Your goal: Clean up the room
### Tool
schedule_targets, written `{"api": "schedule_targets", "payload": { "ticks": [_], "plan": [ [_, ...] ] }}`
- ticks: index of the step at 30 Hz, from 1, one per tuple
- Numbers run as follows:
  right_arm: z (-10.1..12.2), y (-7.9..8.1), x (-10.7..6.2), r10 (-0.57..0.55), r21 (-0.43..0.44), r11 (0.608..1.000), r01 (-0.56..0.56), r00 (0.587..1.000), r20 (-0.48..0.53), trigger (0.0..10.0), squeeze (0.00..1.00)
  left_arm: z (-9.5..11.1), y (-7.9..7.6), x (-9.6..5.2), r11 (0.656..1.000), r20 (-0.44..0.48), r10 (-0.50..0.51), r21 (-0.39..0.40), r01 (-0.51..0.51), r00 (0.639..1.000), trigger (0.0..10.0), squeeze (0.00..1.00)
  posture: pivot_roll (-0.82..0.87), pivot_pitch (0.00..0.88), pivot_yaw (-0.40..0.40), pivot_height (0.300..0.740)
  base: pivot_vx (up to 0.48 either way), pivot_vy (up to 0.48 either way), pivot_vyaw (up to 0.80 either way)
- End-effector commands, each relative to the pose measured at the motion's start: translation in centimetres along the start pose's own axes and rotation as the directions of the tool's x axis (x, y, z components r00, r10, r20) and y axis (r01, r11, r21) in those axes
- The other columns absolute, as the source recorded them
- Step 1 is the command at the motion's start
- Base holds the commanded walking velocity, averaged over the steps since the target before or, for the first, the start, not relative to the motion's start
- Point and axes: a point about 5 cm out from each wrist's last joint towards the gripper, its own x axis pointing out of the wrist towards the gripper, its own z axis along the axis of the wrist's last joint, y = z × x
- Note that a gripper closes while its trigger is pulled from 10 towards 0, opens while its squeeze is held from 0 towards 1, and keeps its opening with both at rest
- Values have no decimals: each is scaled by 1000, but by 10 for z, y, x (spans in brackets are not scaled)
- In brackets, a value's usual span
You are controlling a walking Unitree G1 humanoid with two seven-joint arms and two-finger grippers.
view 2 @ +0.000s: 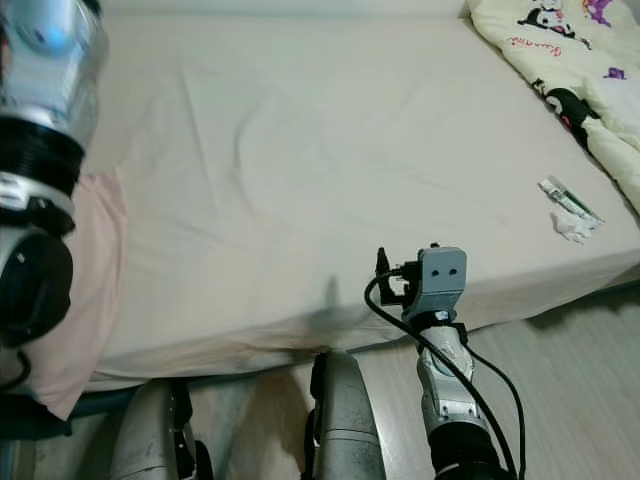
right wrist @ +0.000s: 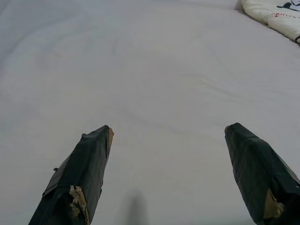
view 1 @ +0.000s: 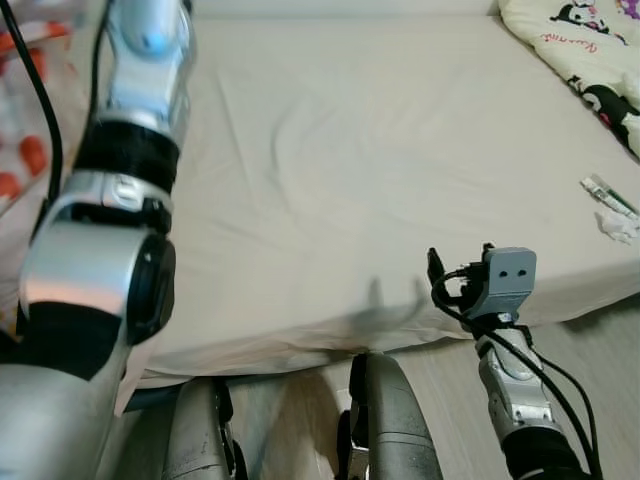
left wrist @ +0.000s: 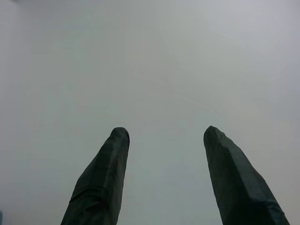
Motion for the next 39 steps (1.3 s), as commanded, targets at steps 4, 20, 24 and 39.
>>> {"api": "schedule_targets", "payload": {
  "ticks": [4,20,24,39],
  "plan": [
    [-5,-2,-6,-13,9,1000,13,1000,-13,10000,0,20,11,12,999,91,51,10,-52,995,10000,0,-93,111,-33,603,0,0,0],
    [26,26,-8,50,78,995,-57,995,89,10000,0,-41,-49,-200,830,-482,-526,-470,299,701,10000,0,-22,130,-33,603,0,0,0],
    [38,34,-1,80,102,990,-93,989,124,10000,0,-47,-17,-259,875,-670,-465,-250,414,579,10000,0,-4,127,-42,603,0,0,0],
    [36,40,16,246,78,965,-251,967,59,10000,0,23,82,-323,911,-824,259,382,157,503,10000,0,203,190,-182,603,0,0,0]
  ]
}}
